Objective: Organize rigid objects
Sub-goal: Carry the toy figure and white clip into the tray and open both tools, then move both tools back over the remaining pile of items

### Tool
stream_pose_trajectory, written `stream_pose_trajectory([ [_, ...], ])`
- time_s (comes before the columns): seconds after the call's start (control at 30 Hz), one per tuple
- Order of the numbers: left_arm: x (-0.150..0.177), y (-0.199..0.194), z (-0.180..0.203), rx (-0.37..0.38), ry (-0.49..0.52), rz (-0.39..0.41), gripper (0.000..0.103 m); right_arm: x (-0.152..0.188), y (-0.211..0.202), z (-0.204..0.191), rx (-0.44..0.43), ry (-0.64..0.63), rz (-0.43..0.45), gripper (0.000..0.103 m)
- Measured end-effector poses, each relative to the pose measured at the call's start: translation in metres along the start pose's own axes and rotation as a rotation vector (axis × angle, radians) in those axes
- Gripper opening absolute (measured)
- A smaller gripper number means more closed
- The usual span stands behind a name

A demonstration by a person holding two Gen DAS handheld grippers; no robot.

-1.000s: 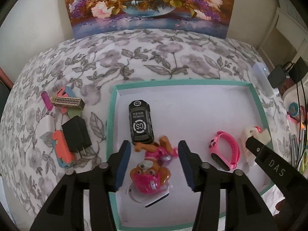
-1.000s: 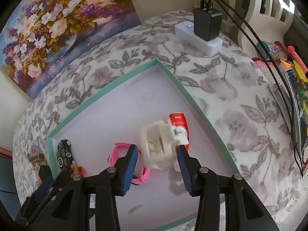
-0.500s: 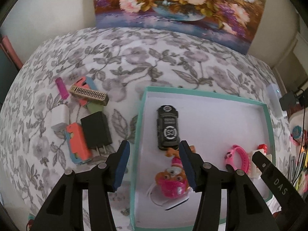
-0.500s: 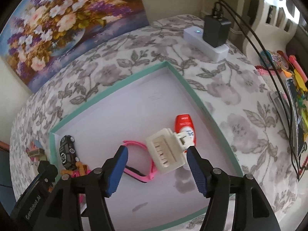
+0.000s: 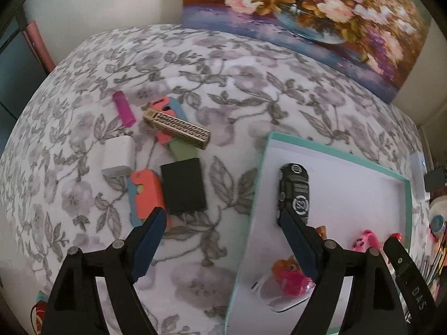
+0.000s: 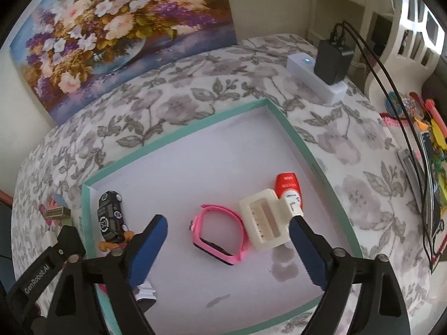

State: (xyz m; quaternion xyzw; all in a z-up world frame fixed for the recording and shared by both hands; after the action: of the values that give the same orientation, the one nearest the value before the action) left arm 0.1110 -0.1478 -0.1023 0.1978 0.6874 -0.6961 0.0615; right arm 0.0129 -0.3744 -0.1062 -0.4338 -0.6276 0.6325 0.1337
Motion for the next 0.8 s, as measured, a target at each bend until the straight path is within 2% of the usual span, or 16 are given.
stream_pose_trajectory([
  [0.07,-0.001,-0.001,-0.004,-0.023,-0.004,0.005,0.085,0.0,-0.001,-0.004,-0.002,-0.008,0.01,0.103],
  [0.2,-0.002,-0.002,-0.013,-0.036,-0.028,0.01,0.086,-0.002,-0.006,-0.009,0.005,-0.025,0.043,0.103],
  [0.43,-0.005,-0.004,-0.026,-0.036,-0.058,0.026,0.088,0.003,-0.01,-0.025,-0.016,-0.061,0.041,0.103],
  [0.5,-0.007,-0.005,-0.031,-0.043,-0.065,0.039,0.1,0.005,-0.013,-0.032,-0.022,-0.072,0.043,0.103],
  [0.8,-0.013,-0.013,-0.065,-0.034,-0.128,0.071,0.1,0.019,-0.024,-0.068,-0.059,-0.158,0.041,0.103],
])
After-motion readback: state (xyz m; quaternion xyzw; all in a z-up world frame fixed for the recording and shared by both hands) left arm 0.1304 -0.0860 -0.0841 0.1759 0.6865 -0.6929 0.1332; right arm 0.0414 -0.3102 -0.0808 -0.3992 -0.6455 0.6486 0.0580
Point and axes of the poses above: each gripper's, at about its wrist camera, not at the fingertips, and y roughly the way its jaws point, z to its right, x to its underside, the point moved 8 cm from there along y, roughly the way its jaws point, and after that the axes turned 7 degrees about y, right-handed, at the moved point
